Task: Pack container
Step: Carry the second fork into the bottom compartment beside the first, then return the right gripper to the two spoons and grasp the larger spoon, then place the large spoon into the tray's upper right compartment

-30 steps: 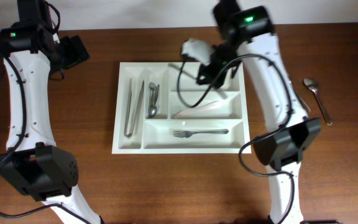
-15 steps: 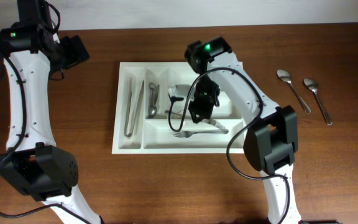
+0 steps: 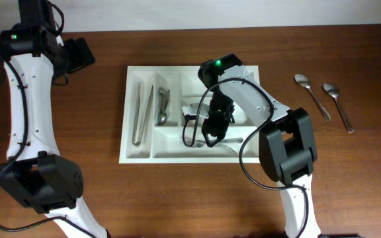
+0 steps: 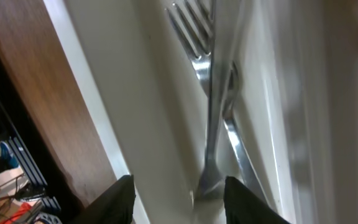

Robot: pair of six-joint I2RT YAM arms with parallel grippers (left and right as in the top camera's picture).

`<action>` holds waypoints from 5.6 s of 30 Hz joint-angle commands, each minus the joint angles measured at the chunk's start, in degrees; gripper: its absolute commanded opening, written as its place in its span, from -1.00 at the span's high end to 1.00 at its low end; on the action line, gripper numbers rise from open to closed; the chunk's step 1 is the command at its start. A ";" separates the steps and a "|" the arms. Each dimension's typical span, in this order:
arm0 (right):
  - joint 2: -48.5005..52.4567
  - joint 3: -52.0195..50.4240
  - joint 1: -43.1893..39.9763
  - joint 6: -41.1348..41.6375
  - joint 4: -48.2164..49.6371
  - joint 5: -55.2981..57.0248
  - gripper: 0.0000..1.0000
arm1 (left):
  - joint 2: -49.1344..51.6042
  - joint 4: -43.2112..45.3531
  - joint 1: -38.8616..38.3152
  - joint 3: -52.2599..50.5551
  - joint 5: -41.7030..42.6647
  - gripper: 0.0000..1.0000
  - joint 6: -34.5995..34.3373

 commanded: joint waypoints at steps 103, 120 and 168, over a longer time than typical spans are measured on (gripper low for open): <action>4.20 -6.08 -43.17 14.78 39.95 12.70 0.79 | -0.09 -0.26 0.04 0.76 0.35 -0.99 -0.57; 2.97 9.27 -42.77 16.04 30.86 2.27 0.92 | -0.09 -0.26 0.04 0.76 0.35 -0.98 -0.57; 5.16 28.65 -18.71 -5.73 18.18 -4.98 -0.82 | -0.09 -0.26 0.04 0.79 0.35 -0.99 -0.57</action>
